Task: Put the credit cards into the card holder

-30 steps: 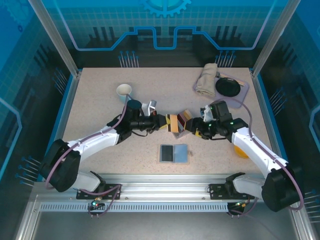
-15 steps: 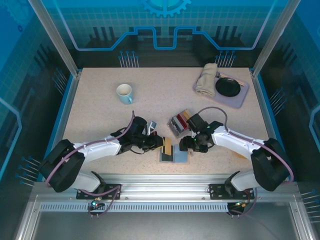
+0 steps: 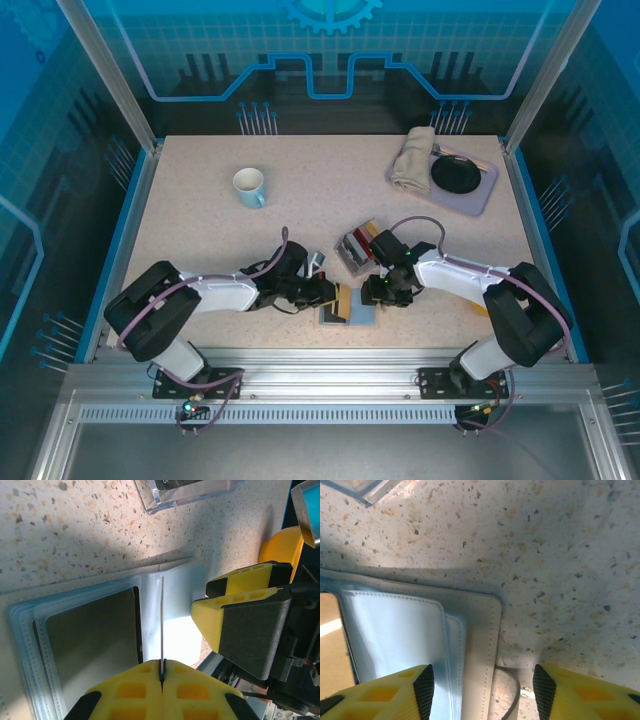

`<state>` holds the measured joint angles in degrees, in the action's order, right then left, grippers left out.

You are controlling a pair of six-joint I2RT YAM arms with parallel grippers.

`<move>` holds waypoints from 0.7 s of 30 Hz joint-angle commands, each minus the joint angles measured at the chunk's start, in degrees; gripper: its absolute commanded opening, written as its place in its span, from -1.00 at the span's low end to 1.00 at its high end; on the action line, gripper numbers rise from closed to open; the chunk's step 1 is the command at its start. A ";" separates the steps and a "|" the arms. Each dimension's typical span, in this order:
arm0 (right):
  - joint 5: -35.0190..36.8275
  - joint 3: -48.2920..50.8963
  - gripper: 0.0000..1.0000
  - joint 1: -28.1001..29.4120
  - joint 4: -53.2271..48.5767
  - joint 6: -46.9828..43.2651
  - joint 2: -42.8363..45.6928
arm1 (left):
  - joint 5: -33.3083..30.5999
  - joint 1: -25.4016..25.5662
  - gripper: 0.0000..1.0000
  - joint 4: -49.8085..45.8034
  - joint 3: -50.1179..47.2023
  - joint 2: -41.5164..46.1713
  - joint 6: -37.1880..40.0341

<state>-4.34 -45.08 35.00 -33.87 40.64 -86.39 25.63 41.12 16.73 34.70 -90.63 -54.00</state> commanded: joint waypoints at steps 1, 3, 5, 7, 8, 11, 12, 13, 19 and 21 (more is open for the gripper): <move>-0.55 1.41 0.07 0.48 1.17 0.01 -1.14 | -1.39 0.76 -1.00 3.87 -1.16 -2.12 0.68; -0.58 1.78 0.04 0.34 1.35 0.00 -1.56 | -1.33 0.97 -1.00 4.53 -1.61 -3.12 0.48; -0.50 2.39 -0.01 0.41 1.84 0.14 -1.84 | -2.38 1.44 -1.00 6.15 -2.43 -3.84 0.04; -0.54 3.10 -0.06 0.33 2.54 0.38 -2.35 | -2.37 1.96 -1.00 6.27 -1.97 -5.15 0.15; -0.70 3.36 -0.07 0.33 2.74 0.47 -2.54 | -2.85 2.26 -1.00 6.16 -1.91 -5.62 0.20; -0.98 4.07 -0.17 0.31 3.67 0.65 -3.23 | -3.98 3.02 -1.00 6.12 -1.65 -7.02 0.00; -1.00 4.25 -0.19 0.30 3.80 0.67 -3.42 | -4.42 3.21 -1.00 6.13 -1.72 -7.27 -0.38; -1.02 4.33 -0.22 0.33 3.96 0.67 -3.51 | -5.30 3.43 -1.00 6.10 -1.90 -7.37 -0.70; -1.69 4.96 -0.28 0.10 4.94 0.84 -3.90 | -6.96 4.05 -1.00 5.46 -1.92 -6.44 -1.19; -1.81 4.91 -0.30 0.15 5.04 0.84 -3.96 | -7.21 4.05 -1.00 3.41 -1.65 -5.40 -0.19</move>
<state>-3.36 -43.20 34.72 -32.18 40.91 -86.96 21.78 44.42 24.62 33.28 -96.25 -55.11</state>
